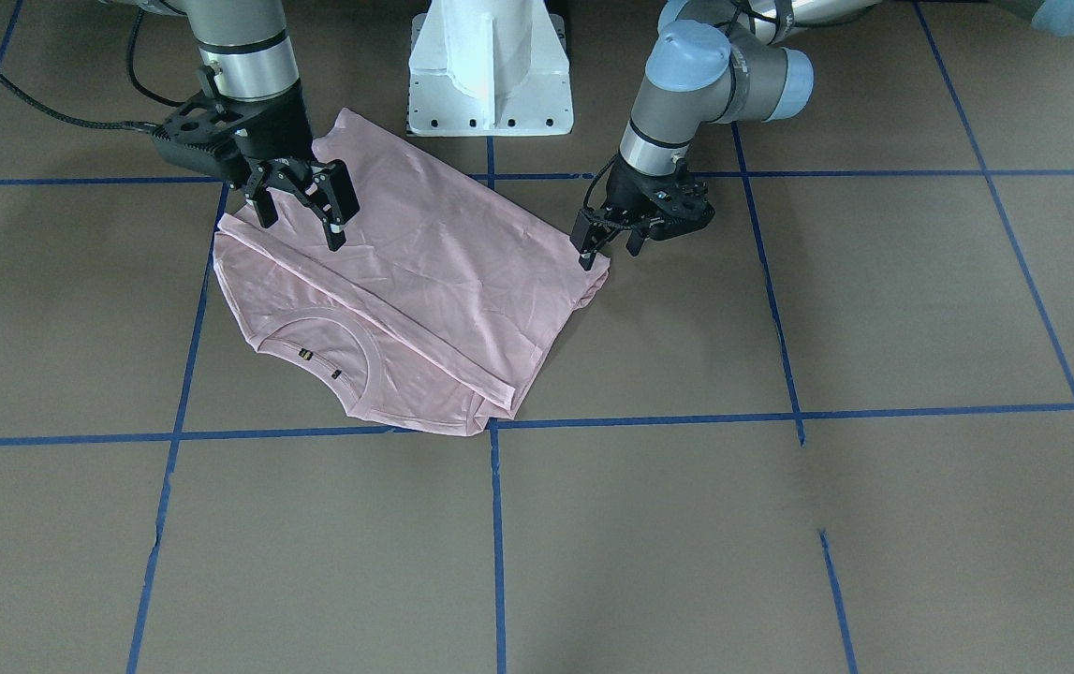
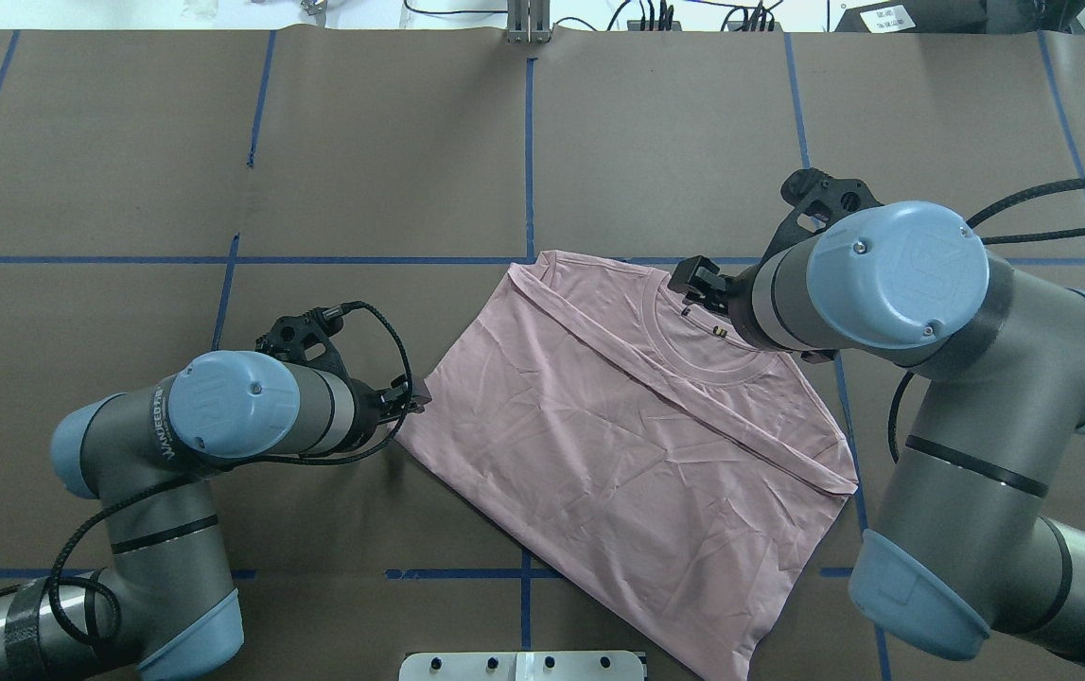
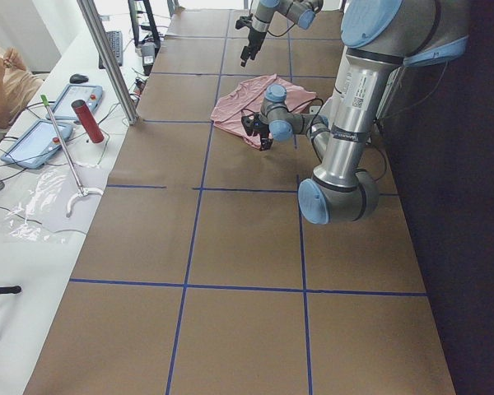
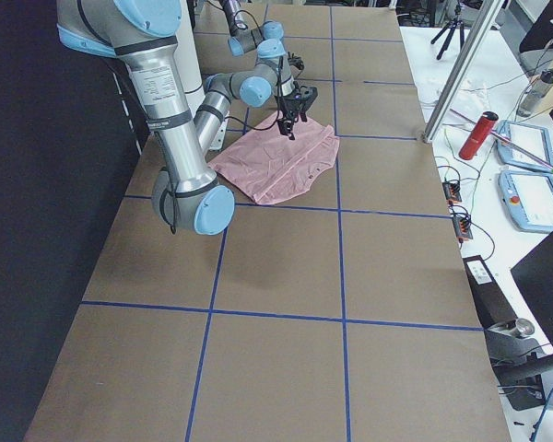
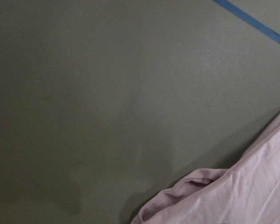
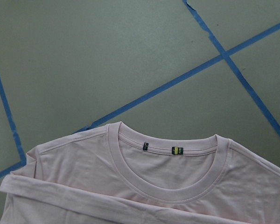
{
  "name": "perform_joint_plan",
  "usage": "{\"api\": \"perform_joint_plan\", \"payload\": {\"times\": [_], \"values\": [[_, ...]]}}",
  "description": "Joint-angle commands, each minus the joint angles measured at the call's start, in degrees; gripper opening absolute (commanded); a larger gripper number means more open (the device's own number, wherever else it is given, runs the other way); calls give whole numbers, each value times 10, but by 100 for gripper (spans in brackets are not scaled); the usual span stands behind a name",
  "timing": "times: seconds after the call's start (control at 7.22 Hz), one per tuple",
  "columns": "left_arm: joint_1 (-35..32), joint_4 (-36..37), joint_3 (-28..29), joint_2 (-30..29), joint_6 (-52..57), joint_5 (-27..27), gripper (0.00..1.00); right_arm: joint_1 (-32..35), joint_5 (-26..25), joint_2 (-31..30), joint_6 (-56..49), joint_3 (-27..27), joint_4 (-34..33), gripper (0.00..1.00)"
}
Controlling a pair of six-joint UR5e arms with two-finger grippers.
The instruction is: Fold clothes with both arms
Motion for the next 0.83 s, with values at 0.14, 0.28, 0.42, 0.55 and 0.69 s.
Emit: {"api": "perform_joint_plan", "payload": {"times": [0.14, 0.28, 0.42, 0.55, 0.69], "values": [[12, -1, 2, -1, -1, 0, 60, 0, 0, 1, 0, -6, 1, 100], [13, -1, 3, -3, -1, 0, 58, 0, 0, 1, 0, -7, 1, 100], [12, -1, 4, -3, -1, 0, 56, 0, 0, 1, 0, -7, 1, 100], [13, -1, 6, -4, 0, 0, 56, -1, -1, 1, 3, -7, 6, 100], [13, -1, 11, -7, 0, 1, 55, -1, 0, 5, 2, -11, 24, 100]]}}
